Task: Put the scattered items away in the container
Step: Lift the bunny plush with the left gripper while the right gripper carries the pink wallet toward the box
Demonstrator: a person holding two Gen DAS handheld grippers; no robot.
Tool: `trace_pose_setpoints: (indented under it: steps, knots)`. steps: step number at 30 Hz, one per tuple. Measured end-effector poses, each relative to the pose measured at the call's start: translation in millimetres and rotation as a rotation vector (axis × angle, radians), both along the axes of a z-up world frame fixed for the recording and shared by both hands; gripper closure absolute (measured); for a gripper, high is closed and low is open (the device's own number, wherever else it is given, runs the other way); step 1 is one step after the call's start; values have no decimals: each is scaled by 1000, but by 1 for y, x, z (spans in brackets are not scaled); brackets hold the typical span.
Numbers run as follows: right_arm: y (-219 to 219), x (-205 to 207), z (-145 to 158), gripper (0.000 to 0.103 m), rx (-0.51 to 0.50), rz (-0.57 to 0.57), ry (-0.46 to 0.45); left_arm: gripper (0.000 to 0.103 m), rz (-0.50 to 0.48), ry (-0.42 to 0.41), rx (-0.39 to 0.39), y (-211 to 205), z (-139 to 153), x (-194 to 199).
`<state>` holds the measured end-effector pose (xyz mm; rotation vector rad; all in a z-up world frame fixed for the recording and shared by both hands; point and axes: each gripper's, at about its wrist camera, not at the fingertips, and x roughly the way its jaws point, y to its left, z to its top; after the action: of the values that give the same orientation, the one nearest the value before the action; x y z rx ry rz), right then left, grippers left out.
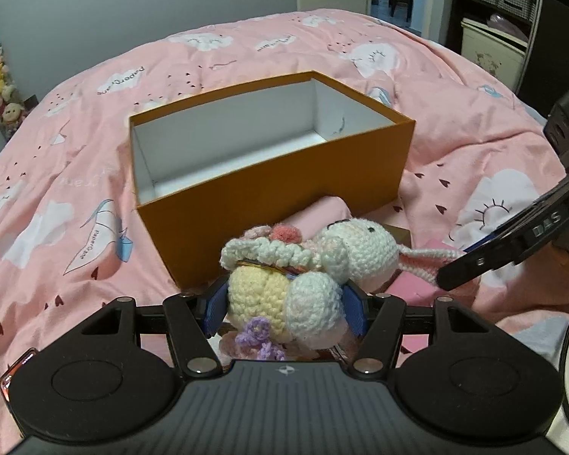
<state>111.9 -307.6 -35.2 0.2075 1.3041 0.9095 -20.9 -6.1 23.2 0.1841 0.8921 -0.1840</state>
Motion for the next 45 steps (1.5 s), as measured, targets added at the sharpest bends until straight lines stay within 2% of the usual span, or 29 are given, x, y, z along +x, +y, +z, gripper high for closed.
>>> trace_pose_setpoints:
  steps: [3,6,10,13,21,27,31,35,41,45]
  knots:
    - [-4,3,4,28,-33,-12,-21,32,51,-29,44,7,1,1]
    - [-5,7,-2,28,-39,-16,17,32,66,-31,16,16,4,1]
    - [8,11,-22,31,-106,1,36,32,61,-43,14,16,7,0]
    - [13,13,-34,33,-116,11,56,32,60,-45,10,15,8,1]
    - [0,9,-12,60,-112,-18,46,32,61,-53,-7,16,12,-1]
    - [-2,-4,18,68,-98,71,-36,32,60,-51,-16,15,12,-1]
    - [3,-4,25,75,-42,58,-57,32,58,-60,-33,14,16,-1]
    - [11,-6,50,85,3,106,-144,32,68,-100,-40,16,26,0]
    - [25,-10,104,85,22,174,-366,32,70,-148,-52,18,44,11]
    - [31,0,132,85,46,153,-487,32,92,-193,-42,23,57,25]
